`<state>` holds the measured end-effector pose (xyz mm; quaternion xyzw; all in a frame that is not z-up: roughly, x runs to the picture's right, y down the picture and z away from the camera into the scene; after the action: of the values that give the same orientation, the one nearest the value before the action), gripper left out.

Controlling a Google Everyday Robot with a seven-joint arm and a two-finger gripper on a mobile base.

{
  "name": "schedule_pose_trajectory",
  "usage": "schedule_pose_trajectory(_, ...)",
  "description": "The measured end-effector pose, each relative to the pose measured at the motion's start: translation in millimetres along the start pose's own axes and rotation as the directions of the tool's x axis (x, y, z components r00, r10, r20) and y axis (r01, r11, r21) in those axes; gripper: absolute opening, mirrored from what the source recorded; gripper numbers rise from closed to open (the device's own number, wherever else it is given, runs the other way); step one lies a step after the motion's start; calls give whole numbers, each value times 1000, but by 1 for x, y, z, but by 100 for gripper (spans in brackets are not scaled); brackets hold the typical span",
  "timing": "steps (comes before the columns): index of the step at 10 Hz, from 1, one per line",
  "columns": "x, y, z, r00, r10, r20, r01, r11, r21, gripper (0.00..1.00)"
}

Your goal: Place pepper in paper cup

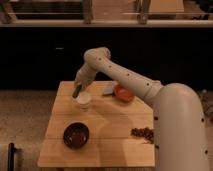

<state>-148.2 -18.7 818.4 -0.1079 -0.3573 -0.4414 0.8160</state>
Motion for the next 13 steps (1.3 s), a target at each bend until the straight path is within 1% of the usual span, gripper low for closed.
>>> schedule_pose_trajectory(3, -6, 7, 10, 1000, -16, 26, 17, 999, -31, 1)
schedule_pose_trajectory(7, -12, 18, 16, 999, -18, 44, 21, 997, -72, 1)
schedule_pose_trajectory(8, -14, 21, 19, 999, -11, 47, 16, 996, -87, 1)
schedule_pose_trajectory(10, -15, 27, 20, 999, 2, 45, 3, 994, -109, 1)
schedule_pose_trajectory(12, -13, 32, 21, 999, 21, 31, -17, 991, -131, 1)
schedule_pose_trajectory(13, -12, 33, 20, 999, 27, 23, -24, 991, -135, 2)
